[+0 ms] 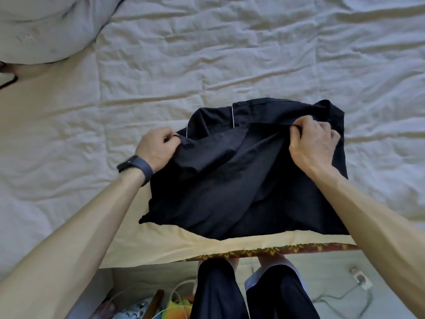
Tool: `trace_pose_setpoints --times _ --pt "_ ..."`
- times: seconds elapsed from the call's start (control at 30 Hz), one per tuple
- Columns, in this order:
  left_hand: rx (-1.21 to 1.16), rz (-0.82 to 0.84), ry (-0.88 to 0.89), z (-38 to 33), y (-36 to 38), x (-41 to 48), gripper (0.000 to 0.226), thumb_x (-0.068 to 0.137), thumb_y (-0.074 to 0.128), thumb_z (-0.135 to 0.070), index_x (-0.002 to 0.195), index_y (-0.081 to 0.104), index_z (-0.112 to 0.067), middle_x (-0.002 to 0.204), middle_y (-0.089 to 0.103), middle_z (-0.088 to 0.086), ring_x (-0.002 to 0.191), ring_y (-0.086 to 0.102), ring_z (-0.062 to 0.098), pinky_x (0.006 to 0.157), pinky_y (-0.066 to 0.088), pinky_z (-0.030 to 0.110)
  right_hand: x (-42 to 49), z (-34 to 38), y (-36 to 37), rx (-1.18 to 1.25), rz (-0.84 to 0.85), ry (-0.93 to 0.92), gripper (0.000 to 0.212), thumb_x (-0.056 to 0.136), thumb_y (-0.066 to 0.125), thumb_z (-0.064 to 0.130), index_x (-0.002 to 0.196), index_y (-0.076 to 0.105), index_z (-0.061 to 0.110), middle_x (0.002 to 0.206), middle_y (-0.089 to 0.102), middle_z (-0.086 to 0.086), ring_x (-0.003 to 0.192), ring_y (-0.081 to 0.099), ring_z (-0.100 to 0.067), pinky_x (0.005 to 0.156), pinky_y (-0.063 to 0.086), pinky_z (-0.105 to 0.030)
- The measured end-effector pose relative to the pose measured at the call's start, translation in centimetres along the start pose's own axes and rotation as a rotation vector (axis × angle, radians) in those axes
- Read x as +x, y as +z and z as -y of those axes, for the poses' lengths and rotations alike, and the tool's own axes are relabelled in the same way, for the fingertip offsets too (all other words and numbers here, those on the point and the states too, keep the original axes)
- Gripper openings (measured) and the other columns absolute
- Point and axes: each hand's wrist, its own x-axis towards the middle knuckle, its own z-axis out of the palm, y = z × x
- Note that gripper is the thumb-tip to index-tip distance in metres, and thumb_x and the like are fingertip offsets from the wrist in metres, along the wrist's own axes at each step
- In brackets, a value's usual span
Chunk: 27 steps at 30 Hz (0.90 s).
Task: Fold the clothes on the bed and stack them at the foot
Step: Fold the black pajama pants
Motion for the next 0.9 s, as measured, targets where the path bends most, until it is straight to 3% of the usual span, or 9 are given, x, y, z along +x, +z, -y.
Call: trace_pose_setpoints --times 0.07,0.17,0.3,0.4,0.47,0.53,0.6,0.73,0.9 --pt "-0.315 0.012 -0.241 1.3 -1.2 0.1 0.027 0.087 0.051 -0.040 0.073 0.060 -0.018 0.076 0.060 0.001 0.076 0.052 0.018 0.068 0.038 0.030 1.4 0.9 0.2 -0.024 0.013 -0.047 0.019 0.103 0.044 0.033 0.110 0.058 0.022 0.108 0.067 -0.005 0.117 0.049 -0.032 0.098 0.028 -0.048" --pt "-0.545 0.082 -0.542 2.9 -1.1 -0.1 0.016 0.102 0.048 -0.035 0.102 0.057 -0.021 0.112 0.066 0.004 0.085 0.063 0.021 0.075 0.044 0.034 3.2 2.1 0.5 -0.069 0.028 -0.009 0.021 0.103 0.042 0.030 0.115 0.057 0.021 0.114 0.067 -0.008 0.118 0.048 -0.033 0.099 0.027 -0.048" --pt "-0.445 -0.056 -0.461 3.0 1.4 -2.0 0.027 0.096 0.046 -0.061 0.102 0.051 -0.035 0.111 0.069 -0.001 0.097 0.067 0.019 0.086 0.051 0.035 3.0 3.2 1.3 -0.127 0.084 -0.009 0.036 0.096 0.050 0.030 0.129 0.054 0.016 0.133 0.057 -0.013 0.127 0.043 -0.036 0.104 0.027 -0.051" --pt "-0.507 -0.133 -0.450 1.3 3.2 -4.3 0.053 0.074 0.043 -0.085 0.097 0.049 -0.038 0.105 0.067 -0.010 0.094 0.065 0.006 0.076 0.048 0.020 0.6 4.2 1.7 -0.064 0.029 -0.143 0.042 0.096 0.054 0.035 0.134 0.055 0.016 0.143 0.051 -0.006 0.135 0.037 -0.029 0.109 0.026 -0.050" --pt "-0.363 -0.022 -0.399 0.2 4.8 -5.5 0.070 0.068 0.052 -0.088 0.115 0.051 -0.035 0.117 0.063 -0.011 0.103 0.063 0.005 0.082 0.049 0.021 -1.1 4.5 1.8 0.024 -0.012 -0.133 0.041 0.095 0.057 0.036 0.133 0.055 0.018 0.145 0.048 -0.001 0.138 0.035 -0.026 0.111 0.025 -0.049" --pt "-0.095 0.130 -0.373 -0.4 6.5 -6.1 0.087 0.072 0.059 -0.083 0.137 0.042 -0.027 0.134 0.055 -0.002 0.120 0.057 0.022 0.097 0.049 0.041 -2.9 4.5 1.7 0.110 -0.061 -0.122 0.041 0.094 0.061 0.032 0.132 0.054 0.017 0.144 0.048 -0.001 0.137 0.034 -0.025 0.111 0.025 -0.048" --pt "0.089 0.096 -0.403 -0.8 7.5 -6.8 0.092 0.079 0.063 -0.074 0.146 0.032 -0.020 0.140 0.046 0.006 0.122 0.053 0.032 0.096 0.047 0.046 -5.3 4.5 1.9 0.109 -0.107 -0.194 0.038 0.092 0.066 0.026 0.128 0.056 0.015 0.135 0.052 -0.004 0.130 0.040 -0.026 0.106 0.029 -0.045" --pt "0.305 0.003 -0.337 -0.4 8.6 -9.3 0.071 0.090 0.058 -0.064 0.138 0.036 -0.017 0.125 0.051 0.006 0.101 0.062 0.032 0.081 0.044 0.041 -10.3 4.7 2.8 0.049 -0.028 -0.401 0.030 0.088 0.073 0.019 0.117 0.065 0.012 0.119 0.063 -0.006 0.115 0.054 -0.028 0.092 0.040 -0.041" --pt "0.405 0.012 -0.227 3.2 7.2 -12.6 0.032 0.104 0.041 -0.048 0.117 0.060 -0.027 0.096 0.070 -0.006 0.090 0.064 0.023 0.077 0.031 0.036 -14.2 5.1 4.4 -0.007 0.135 -0.386 0.027 0.090 0.071 0.022 0.116 0.066 0.014 0.119 0.064 -0.002 0.114 0.058 -0.028 0.089 0.046 -0.042"
